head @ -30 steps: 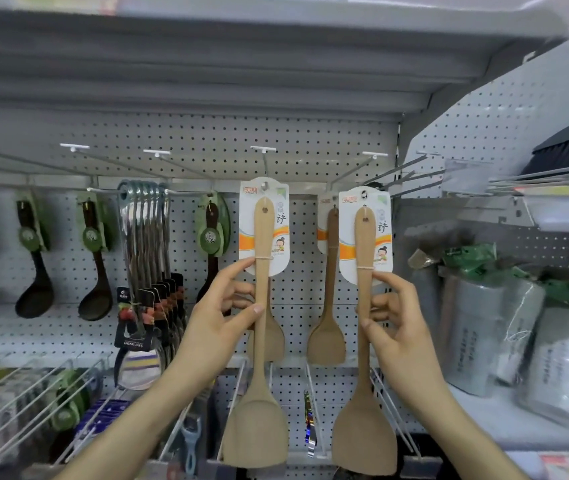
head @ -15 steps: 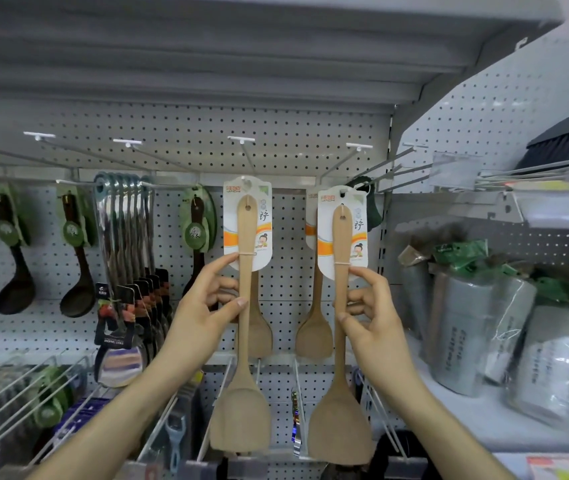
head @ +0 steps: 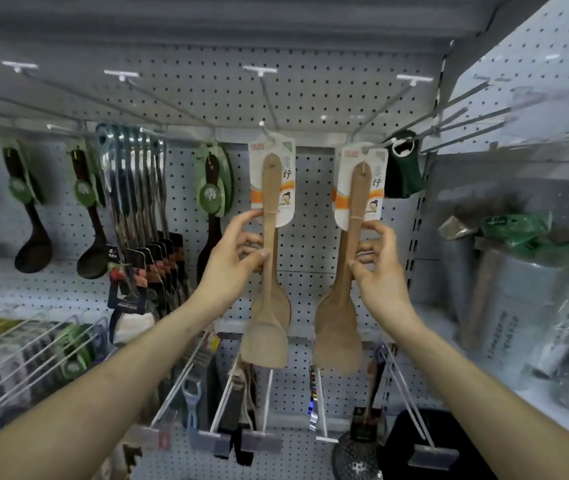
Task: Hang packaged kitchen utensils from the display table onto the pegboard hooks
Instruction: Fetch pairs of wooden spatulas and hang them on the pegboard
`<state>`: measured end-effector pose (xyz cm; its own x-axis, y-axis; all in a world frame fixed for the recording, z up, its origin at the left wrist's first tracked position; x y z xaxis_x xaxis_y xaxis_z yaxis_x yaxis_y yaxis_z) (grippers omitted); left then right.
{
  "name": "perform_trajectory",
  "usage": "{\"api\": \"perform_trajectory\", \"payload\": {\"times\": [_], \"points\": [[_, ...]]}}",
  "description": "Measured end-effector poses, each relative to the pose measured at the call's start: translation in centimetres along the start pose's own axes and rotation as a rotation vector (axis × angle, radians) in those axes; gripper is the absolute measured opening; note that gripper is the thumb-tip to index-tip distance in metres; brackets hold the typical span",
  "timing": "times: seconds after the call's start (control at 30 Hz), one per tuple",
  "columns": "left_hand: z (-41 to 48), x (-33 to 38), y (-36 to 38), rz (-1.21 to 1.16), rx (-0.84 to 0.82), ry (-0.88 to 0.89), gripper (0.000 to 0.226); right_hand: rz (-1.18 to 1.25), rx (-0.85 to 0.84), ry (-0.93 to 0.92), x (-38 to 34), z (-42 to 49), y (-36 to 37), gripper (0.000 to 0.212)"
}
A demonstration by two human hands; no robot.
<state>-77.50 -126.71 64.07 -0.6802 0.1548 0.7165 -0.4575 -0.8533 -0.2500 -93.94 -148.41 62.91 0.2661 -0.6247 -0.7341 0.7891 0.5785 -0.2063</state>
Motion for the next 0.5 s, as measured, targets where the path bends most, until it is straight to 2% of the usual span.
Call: {"api": "perform_trajectory", "payload": {"times": [0.27, 0.5], "points": [[3.5, -4.0, 0.9, -0.004, 0.051, 0.039, 0.062, -0.023, 0.081, 0.025, 2.6, 3.3, 1.4, 0.055], [5.6, -6.0, 1.7, -0.026, 0.033, 0.039, 0.067, -0.038, 0.101, 0.0, 3.6, 4.6, 1.8, 0.053]]}}
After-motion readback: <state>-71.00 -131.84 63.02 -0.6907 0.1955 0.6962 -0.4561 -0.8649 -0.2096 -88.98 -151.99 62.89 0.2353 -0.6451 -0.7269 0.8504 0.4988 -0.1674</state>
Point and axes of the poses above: each hand's wrist, its own z-axis towards the middle knuckle, its own y-axis out of the palm, x = y × z, the point moved 7 cm from there along z, towards the middle knuckle, and after that the axes turned 1 degree about -x, right-handed, at the moved point
